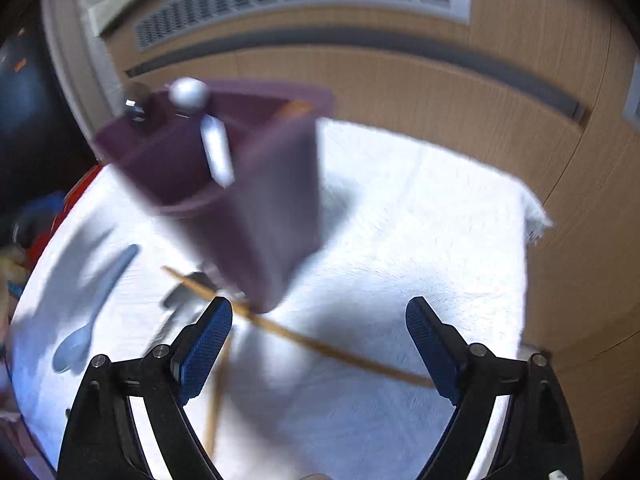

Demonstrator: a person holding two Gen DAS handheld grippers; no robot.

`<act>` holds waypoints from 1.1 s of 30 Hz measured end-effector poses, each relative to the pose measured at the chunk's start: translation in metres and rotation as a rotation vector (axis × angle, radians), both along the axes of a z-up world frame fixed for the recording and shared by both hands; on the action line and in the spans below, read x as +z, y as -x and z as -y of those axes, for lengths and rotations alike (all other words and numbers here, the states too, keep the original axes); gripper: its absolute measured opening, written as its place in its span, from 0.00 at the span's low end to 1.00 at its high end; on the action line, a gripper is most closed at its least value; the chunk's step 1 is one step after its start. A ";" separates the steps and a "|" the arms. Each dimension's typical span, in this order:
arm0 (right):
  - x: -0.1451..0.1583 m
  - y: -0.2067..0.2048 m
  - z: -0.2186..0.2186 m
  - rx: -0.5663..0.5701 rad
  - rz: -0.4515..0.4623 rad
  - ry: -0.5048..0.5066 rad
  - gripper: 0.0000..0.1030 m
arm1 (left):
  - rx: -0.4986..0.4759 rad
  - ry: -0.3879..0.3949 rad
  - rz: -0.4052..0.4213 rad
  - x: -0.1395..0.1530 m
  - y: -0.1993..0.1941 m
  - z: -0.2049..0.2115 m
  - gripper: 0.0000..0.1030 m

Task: Organize utensils
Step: 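Move both open tools back down toward the utensils on the table, then grasp the blue plastic spoon with the left tool while the right tool grasps the wooden chopsticks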

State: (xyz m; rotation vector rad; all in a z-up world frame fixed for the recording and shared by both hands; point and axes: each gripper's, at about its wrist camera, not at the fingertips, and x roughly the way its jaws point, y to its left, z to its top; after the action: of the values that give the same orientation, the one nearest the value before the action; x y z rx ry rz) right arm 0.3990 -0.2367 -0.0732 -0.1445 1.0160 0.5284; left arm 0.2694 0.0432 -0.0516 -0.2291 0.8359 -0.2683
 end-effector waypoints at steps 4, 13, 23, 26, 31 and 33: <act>-0.006 0.005 0.010 -0.024 -0.080 -0.047 0.85 | -0.009 0.000 -0.058 -0.018 0.008 0.000 0.50; -0.001 0.086 -0.005 0.020 -0.151 -0.080 0.86 | -0.017 0.016 -0.104 -0.026 0.016 0.005 0.51; 0.006 0.129 -0.048 0.006 -0.069 0.134 0.20 | -0.027 0.004 -0.116 -0.027 0.026 0.007 0.52; 0.008 0.134 -0.063 0.044 -0.085 0.124 0.09 | -0.030 0.002 -0.122 -0.029 0.028 0.007 0.52; 0.004 0.142 -0.080 0.101 -0.078 0.113 0.09 | -0.025 -0.001 -0.129 -0.031 0.031 0.004 0.52; 0.001 0.141 -0.080 0.093 -0.068 0.119 0.09 | -0.025 0.000 -0.133 -0.033 0.032 0.003 0.52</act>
State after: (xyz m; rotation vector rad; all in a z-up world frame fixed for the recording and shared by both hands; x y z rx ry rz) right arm 0.2575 -0.1563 -0.0725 -0.2817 1.1116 0.5605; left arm 0.2375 0.0406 -0.0841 -0.2382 0.9711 -0.2784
